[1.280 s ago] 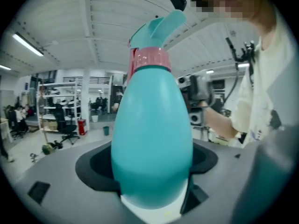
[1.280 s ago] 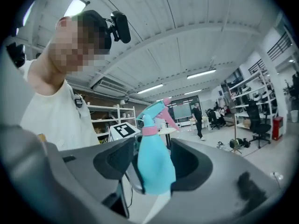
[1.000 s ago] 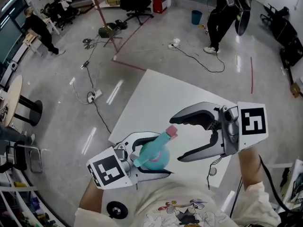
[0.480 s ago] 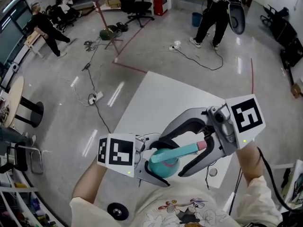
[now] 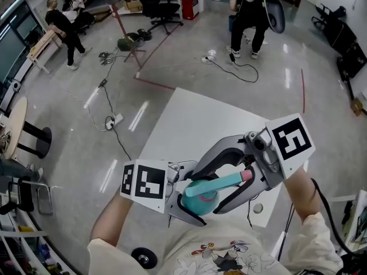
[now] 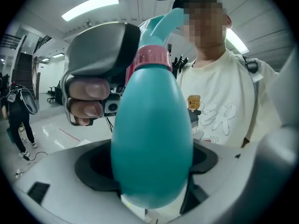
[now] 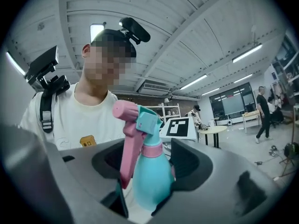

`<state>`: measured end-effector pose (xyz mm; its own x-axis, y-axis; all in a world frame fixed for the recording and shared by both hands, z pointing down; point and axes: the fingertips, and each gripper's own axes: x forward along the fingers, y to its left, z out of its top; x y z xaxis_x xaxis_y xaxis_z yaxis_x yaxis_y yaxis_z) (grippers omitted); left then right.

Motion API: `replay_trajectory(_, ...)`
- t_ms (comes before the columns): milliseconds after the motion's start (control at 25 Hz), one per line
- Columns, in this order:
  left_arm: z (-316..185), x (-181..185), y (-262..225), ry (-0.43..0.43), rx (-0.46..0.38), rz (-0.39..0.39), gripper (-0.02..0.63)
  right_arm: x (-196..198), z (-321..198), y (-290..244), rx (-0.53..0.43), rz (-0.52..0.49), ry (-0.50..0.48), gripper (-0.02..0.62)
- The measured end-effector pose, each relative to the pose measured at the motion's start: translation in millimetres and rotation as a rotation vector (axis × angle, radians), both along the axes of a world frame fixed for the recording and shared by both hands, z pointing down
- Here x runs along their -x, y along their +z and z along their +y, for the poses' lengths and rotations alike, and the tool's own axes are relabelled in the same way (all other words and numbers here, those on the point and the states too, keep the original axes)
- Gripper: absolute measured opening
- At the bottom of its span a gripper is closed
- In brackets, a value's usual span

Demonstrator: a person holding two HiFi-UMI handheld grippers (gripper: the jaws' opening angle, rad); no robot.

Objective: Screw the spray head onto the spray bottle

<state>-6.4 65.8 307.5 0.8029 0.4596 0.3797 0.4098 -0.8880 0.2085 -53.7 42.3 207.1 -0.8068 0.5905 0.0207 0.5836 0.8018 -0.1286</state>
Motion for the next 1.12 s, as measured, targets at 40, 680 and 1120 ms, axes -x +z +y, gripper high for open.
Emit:
replay_trajectory(40,-0.9,0.0,0.7,-0.003,0.000,-0.001,0.423,1.3,-2.1,0.5,-0.008,-0.002,0.018,0.252)
replay_trajectory(680,-51.5,2.3,27.0,-0.410,-0.039,-0.058,0.423,7.9,-38.9,22.4,-0.010,0.037,0.254,0.133)
replay_trajectory(1120,-114.8,22.3,45.0,-0.855,-0.175,-0.205,0.423,15.3,-83.3,38.2,-0.078,0.116,0.511,0.133)
